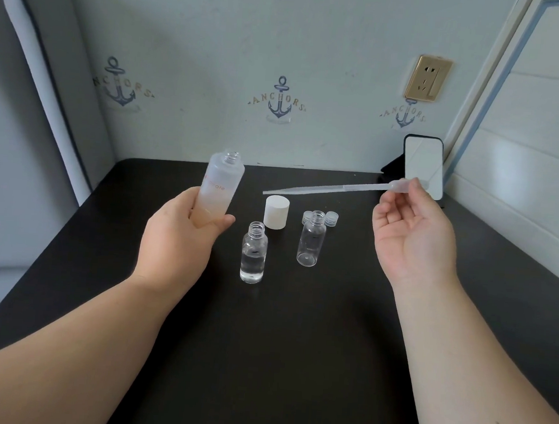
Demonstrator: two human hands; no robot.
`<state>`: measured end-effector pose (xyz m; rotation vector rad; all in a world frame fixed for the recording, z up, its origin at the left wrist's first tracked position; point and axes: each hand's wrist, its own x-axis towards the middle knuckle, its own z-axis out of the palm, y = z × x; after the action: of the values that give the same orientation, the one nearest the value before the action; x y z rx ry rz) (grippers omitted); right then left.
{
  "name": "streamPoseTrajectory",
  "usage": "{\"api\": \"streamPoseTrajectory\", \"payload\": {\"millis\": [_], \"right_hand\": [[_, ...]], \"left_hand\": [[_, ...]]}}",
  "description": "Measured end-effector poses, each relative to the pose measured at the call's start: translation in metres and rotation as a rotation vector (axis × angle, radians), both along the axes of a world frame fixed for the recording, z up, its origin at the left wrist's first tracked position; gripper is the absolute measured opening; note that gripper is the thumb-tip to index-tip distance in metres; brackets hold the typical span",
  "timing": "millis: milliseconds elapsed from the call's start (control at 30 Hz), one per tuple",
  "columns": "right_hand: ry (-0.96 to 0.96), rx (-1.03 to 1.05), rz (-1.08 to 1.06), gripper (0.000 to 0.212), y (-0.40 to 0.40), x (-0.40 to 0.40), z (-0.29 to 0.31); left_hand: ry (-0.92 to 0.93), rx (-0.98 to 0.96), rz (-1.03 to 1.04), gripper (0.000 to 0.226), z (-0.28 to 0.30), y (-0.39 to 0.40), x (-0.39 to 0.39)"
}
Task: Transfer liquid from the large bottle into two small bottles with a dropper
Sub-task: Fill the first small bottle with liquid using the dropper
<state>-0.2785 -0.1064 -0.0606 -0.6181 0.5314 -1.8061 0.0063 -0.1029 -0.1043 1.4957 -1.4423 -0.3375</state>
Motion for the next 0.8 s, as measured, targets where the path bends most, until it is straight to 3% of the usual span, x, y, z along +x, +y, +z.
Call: {"api": "streamPoseTrajectory", "payload": {"millis": [333,467,667,800], "right_hand": [[0.068,0.014,0.023,0.029,-0.003,-0.001,-0.002],[0.093,0.017,0.014,0.028,-0.005,-0.001,-0.003],[0.107,0.036,0.006,0.027,-0.006,-0.001,-0.003],[0.108,0.043,0.006,0.030,-0.006,0.000,-0.003]], "left_hand": [[0.047,0.071,0.025,0.038,0.000,-0.003,0.002],[0.050,0.086,0.041,0.061,-0.001,-0.004,0.002],[0.134,0.046,0.005,0.065,0.002,0.002,0.002],[0.210,-0.140,0.067,0.042,0.007,0.013,0.004]]}}
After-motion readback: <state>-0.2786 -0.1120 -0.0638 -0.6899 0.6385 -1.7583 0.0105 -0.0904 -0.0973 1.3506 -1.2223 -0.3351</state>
